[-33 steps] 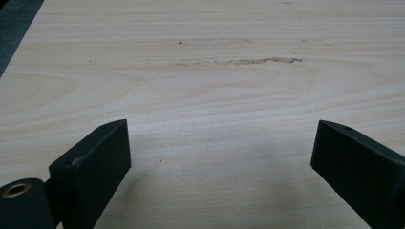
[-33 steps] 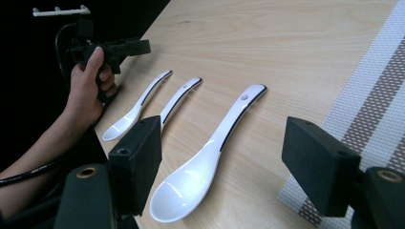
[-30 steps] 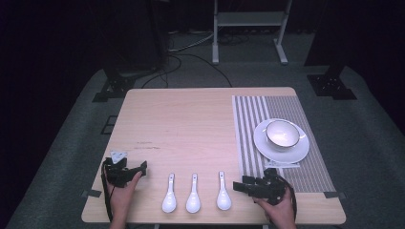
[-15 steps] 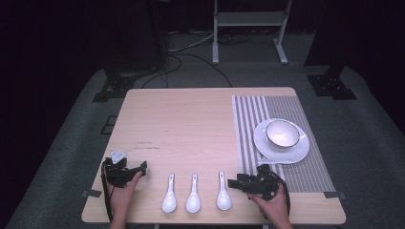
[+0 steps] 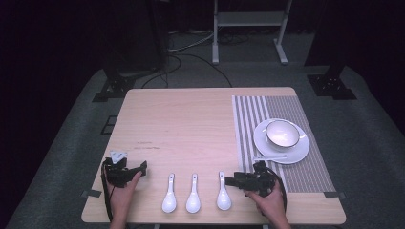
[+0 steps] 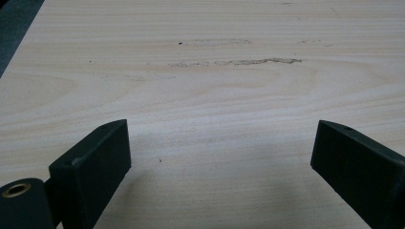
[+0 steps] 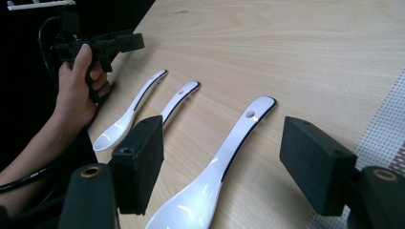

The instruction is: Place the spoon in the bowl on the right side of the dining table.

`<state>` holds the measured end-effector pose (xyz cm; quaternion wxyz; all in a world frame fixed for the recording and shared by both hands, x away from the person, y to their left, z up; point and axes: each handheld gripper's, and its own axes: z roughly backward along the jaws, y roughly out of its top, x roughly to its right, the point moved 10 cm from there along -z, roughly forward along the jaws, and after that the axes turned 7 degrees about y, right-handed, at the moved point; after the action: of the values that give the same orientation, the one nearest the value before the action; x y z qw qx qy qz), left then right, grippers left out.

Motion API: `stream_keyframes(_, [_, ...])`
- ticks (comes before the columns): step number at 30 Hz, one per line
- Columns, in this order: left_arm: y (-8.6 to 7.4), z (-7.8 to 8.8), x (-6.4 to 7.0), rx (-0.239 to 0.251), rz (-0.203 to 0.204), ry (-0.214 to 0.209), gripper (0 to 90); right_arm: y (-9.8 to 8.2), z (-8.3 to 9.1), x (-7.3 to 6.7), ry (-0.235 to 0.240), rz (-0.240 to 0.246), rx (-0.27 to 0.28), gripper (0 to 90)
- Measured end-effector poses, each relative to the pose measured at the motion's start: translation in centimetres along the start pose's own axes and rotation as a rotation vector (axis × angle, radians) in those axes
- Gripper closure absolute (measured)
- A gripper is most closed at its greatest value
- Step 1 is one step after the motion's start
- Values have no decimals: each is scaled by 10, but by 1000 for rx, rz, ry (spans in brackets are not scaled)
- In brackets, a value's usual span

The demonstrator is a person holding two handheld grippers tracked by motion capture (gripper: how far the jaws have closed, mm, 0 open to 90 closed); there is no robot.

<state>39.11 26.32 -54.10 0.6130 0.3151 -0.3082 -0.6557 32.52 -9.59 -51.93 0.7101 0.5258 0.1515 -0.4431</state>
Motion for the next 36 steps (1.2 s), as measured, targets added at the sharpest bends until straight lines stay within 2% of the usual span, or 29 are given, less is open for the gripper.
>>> stream_keyframes(14, [0,0,0,-1,1,-1,51,6,-13,0,-8,-4,-39,317])
stream_keyframes(23, [0,0,0,-1,-1,-1,51,9,-20,4,-16,-12,-57,360])
stream_keyframes(31, [0,0,0,-2,-1,-1,51,7,-27,11,-60,-24,-85,407])
stream_keyframes(36, [0,-1,0,-1,0,-2,51,7,-31,14,-71,-29,-97,428])
